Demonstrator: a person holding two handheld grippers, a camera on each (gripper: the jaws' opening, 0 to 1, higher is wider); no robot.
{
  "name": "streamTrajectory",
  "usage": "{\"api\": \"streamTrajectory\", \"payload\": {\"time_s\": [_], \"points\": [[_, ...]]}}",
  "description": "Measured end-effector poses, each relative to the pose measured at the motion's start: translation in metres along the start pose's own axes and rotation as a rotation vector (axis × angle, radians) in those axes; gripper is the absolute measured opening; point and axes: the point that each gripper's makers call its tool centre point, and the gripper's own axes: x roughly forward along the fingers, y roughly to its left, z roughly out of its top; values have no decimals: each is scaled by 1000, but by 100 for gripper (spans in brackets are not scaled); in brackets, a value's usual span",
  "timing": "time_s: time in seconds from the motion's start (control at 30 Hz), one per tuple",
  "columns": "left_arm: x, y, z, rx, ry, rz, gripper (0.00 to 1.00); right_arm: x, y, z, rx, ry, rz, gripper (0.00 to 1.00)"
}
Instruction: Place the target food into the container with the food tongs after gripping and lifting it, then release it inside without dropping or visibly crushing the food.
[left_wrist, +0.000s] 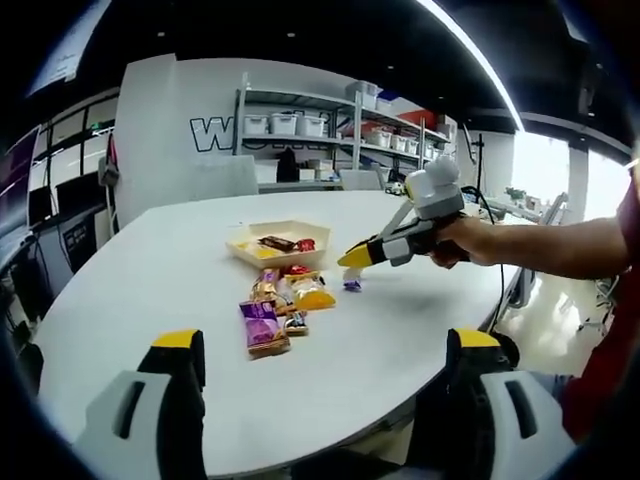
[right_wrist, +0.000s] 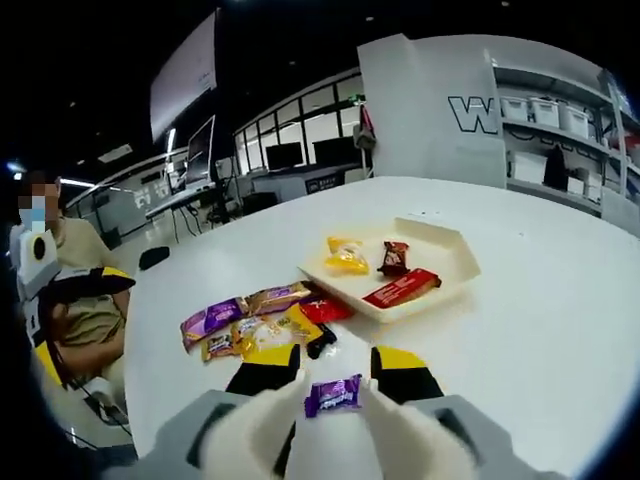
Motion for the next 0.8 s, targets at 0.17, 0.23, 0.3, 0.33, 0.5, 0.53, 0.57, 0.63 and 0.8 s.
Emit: {"api": "streamTrajectory", "payload": {"time_s": [0.17, 0.23, 0.3, 0.33, 0.5, 0.53, 0.57, 0.63, 0.8], "points": [[-2, 1, 1, -1, -1, 5, 98, 0, -1, 0, 1, -5, -3, 23], [-2, 2, 1, -1, -3, 8, 98, -1, 0, -1, -3, -6, -1, 23], [-3, 2, 2, -4, -4, 8, 98, -1, 1, -1, -8, -11, -1, 23], [-3, 2, 2, 0, -3, 9, 98, -2, 1, -2, -8, -14, 0, 23], [-2, 1, -2, 1, 7, 7, 98, -2, 1, -3, -11, -28, -6, 23], [-2, 1, -2, 2, 7, 7, 98, -2, 2, -3, -15, -28, -7, 23], [-2, 1, -2, 1, 7, 7, 98, -2, 1, -3, -20, -27, -9, 23], [-3, 1, -2, -2, 6, 6, 98, -2, 2, -4, -25, -24, -13, 22], [-3, 2, -4, -8, 5, 9, 98, -4, 6, -7, -97, -29, -24, 19]]}}
